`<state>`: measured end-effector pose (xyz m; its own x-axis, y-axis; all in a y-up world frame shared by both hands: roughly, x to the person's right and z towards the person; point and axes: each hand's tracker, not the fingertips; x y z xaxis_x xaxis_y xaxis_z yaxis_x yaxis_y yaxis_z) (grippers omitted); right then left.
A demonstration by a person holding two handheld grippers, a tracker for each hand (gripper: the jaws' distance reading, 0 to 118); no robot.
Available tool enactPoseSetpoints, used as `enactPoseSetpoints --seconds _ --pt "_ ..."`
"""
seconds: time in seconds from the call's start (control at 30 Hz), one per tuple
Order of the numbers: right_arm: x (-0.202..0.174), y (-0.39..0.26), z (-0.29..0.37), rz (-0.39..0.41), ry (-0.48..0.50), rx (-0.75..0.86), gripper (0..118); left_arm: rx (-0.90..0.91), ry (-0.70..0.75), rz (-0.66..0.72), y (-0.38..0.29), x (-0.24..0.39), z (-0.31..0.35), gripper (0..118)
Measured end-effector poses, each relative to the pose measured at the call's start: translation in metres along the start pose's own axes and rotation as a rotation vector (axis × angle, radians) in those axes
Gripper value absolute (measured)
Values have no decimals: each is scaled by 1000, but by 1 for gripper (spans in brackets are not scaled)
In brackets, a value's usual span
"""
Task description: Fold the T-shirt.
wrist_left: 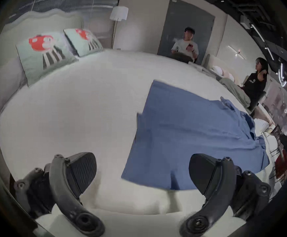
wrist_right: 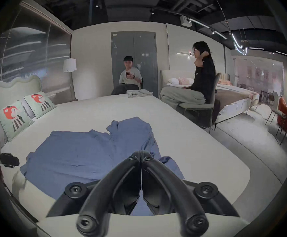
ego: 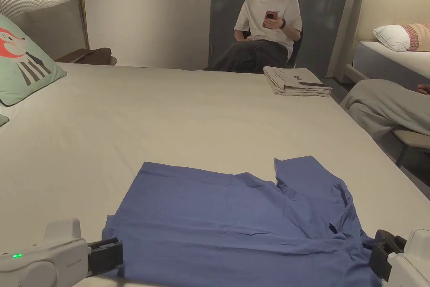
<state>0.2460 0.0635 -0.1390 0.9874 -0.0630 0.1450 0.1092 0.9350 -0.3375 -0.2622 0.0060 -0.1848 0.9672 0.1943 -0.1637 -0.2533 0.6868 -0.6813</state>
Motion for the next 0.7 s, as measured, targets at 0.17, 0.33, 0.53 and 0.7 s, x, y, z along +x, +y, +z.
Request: enactPoseSetpoints --seconds 0.17,0.33,0.53,0.7 --pt "7 -8 -3 0 -18 -36 0 -60 16 1 -9 0 -23 70" --pt "15 -16 -10 -8 -40 -96 12 -35 48 -76 -9 18 -11 22" --pt "34 -38 -26 -63 -74 -321 99 4 50 -118 -6 27 7 7" --pt "38 -58 -37 -90 17 -440 82 26 6 -102 -4 32 16 7"
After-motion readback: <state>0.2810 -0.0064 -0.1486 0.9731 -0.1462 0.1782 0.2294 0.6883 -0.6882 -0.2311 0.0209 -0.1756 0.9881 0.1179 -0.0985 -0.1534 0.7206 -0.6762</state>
